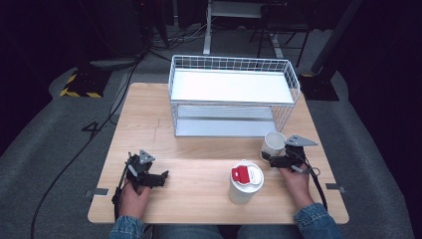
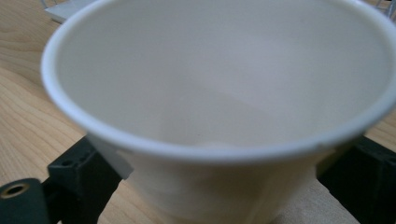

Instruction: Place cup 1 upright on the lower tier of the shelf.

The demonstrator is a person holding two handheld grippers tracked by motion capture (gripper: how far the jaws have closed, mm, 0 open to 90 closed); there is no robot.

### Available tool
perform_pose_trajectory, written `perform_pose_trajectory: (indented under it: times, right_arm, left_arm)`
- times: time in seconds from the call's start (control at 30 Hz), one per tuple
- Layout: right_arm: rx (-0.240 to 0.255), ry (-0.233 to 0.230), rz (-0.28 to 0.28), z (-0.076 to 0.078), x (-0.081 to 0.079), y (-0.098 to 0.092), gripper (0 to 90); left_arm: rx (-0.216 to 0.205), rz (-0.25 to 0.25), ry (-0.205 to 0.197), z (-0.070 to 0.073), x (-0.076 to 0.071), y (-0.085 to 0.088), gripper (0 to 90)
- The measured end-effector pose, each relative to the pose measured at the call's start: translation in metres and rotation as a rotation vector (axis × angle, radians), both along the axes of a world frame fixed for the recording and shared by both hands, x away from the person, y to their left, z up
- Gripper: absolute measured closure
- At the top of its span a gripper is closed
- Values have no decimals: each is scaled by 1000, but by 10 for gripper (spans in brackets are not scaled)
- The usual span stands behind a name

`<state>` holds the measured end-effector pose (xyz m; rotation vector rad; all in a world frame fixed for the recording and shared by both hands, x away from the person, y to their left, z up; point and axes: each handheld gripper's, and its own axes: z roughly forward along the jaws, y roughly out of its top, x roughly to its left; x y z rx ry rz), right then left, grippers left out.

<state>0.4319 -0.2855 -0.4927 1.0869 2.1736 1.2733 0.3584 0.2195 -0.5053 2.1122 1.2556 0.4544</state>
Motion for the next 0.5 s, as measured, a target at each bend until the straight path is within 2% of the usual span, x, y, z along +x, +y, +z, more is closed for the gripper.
perform_pose_trajectory:
  times: [0.33,0.5]
  right_arm:
    - [-17,-3,12,1,-2,1,214]
    - [-24,-7,12,1,-2,1,218]
  left_arm:
    - [0,1,-1,0,0,0,41]
    - [-2,2,-1,0,0,0,41]
